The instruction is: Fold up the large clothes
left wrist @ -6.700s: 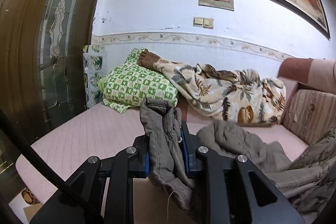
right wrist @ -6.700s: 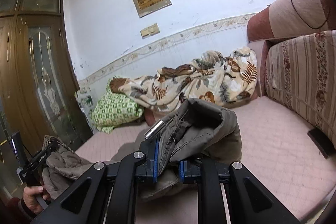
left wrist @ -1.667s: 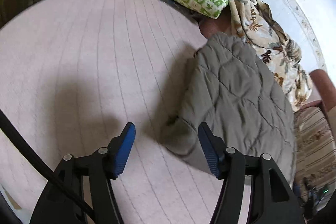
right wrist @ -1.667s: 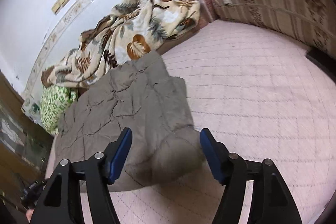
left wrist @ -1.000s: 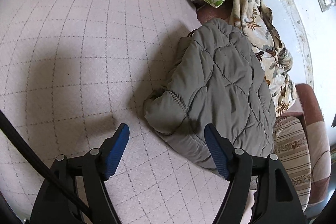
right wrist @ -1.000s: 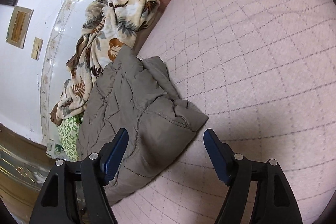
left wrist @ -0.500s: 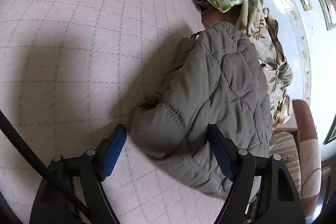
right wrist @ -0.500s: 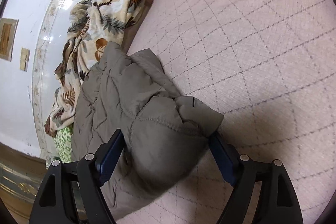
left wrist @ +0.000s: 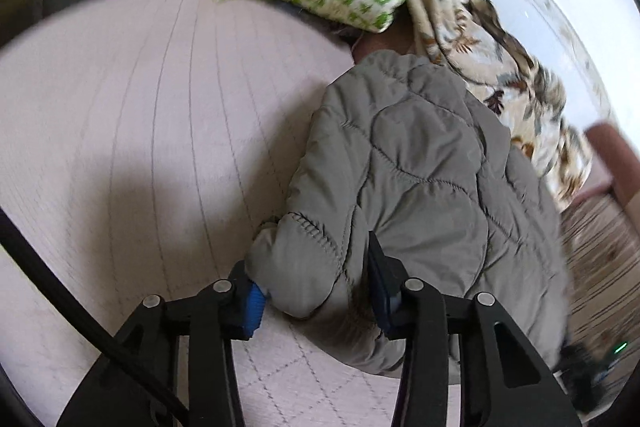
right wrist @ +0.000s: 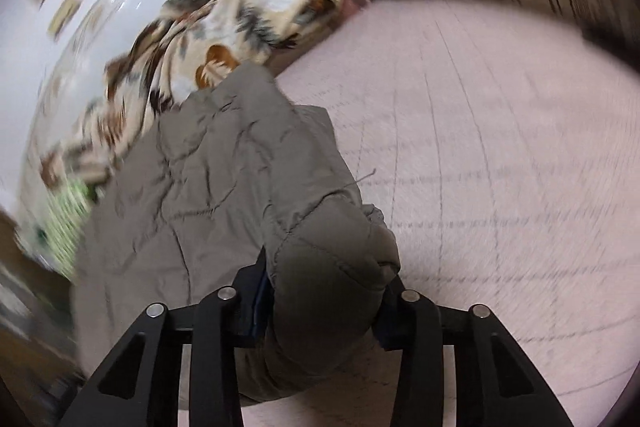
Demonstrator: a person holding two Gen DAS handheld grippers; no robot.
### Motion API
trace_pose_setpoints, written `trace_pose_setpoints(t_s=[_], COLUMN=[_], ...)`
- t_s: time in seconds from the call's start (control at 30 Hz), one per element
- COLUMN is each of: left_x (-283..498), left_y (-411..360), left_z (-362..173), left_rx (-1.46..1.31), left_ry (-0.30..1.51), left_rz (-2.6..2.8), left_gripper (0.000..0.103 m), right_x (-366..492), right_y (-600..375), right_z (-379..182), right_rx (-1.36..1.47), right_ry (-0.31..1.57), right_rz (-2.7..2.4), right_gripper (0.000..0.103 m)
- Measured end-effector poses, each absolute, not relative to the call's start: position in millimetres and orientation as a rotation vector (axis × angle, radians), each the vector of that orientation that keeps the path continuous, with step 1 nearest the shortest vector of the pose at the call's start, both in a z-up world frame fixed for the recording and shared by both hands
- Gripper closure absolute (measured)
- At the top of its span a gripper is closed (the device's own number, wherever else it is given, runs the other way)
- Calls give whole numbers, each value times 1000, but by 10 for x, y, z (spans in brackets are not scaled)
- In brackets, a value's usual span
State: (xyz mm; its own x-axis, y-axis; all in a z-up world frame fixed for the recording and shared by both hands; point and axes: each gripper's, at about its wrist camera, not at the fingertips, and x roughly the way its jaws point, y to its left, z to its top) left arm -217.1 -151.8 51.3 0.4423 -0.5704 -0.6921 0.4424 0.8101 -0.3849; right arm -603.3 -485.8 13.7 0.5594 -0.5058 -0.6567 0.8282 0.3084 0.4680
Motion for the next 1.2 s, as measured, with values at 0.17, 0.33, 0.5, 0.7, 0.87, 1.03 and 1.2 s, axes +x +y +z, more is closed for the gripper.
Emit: trace_pose_setpoints(t_s=[0.17,0.33,0.5,0.7,0.87,1.03,1.2], left_x=[-2335,-2498,-2578,-2849,-3106,-3303,-3420], left_y=[-1627,-1699,-1629,-1436,-1227,-1040,-956], left_z=[667,818,971,1207,1264,1184,1087], left_rx=[-2,103,108,116,135,134,157], left_ry=[786,659,592,476,425,444,454], left_rz=[-617,-604,-600,-598,-596,-591,-580], left_gripper=[64,65,66,66,66,66,65], right_x=[-5885,-5699,-5659,-5769,-5967,-6158,-6278], right_y=[-4707,-4468,-4241,-4000,-3783,-3626,-3494], right_z=[285,460,651,849,952,910,850], right_rx=[648,369,200,113,84,90,91], right_ry=[496,544,509,453,416,416,429], right_rz=[-973,-1034,-1049,-1045,-1025,-1009,-1003], right_gripper=[66,68,70,70,70,70,70])
